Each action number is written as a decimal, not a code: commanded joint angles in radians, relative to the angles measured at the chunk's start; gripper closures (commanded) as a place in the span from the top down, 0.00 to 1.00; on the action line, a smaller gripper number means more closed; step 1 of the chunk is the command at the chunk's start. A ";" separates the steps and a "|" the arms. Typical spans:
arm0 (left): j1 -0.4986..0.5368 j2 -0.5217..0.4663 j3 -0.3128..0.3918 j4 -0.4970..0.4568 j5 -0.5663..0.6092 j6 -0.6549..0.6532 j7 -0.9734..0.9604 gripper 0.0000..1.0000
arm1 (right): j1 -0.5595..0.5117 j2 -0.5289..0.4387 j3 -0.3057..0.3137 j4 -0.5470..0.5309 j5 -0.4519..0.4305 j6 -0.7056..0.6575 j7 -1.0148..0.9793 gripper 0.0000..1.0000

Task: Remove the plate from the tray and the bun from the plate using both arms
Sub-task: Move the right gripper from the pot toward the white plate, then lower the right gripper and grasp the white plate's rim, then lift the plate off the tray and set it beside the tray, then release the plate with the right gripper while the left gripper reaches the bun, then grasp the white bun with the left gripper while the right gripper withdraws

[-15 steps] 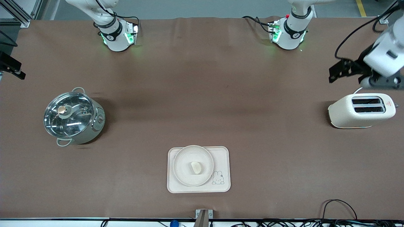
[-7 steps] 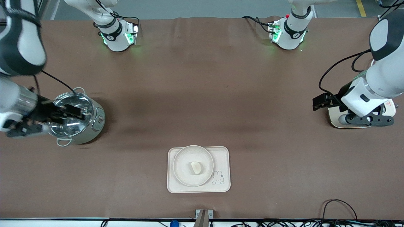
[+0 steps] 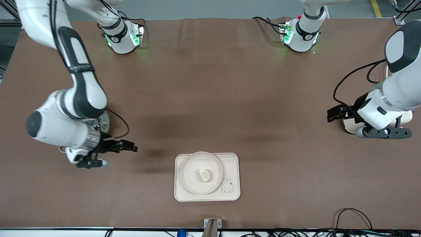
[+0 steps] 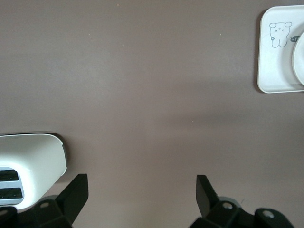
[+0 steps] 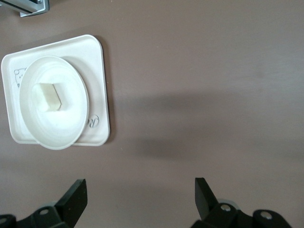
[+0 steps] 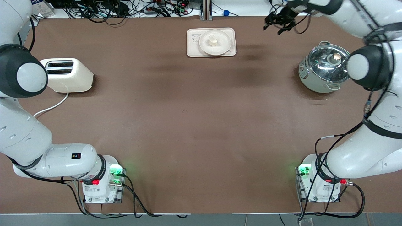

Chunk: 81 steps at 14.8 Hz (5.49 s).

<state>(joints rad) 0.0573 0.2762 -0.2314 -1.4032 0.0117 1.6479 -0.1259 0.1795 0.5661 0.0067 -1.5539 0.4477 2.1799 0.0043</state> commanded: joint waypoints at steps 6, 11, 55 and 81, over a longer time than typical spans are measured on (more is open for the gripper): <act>0.006 0.000 0.004 0.024 0.017 -0.003 -0.008 1.00 | 0.142 0.319 -0.005 0.356 0.026 0.130 0.246 1.00; 0.004 0.000 0.004 0.024 0.014 -0.003 -0.011 1.00 | 0.196 0.464 -0.007 0.486 0.025 0.195 0.289 0.96; -0.170 0.124 -0.008 0.018 -0.016 0.025 -0.297 1.00 | -0.229 0.071 0.651 -0.503 0.082 0.775 0.241 1.00; -0.841 0.690 0.236 0.128 -0.006 0.771 -1.258 0.50 | -0.486 -0.494 0.309 0.084 -0.495 -0.725 -0.029 1.00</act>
<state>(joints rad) -0.7594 0.9393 -0.0196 -1.3049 0.0042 2.4178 -1.3661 -0.5050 0.1420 0.5105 -1.5361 -0.0343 1.5568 -0.0219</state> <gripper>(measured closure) 0.396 0.000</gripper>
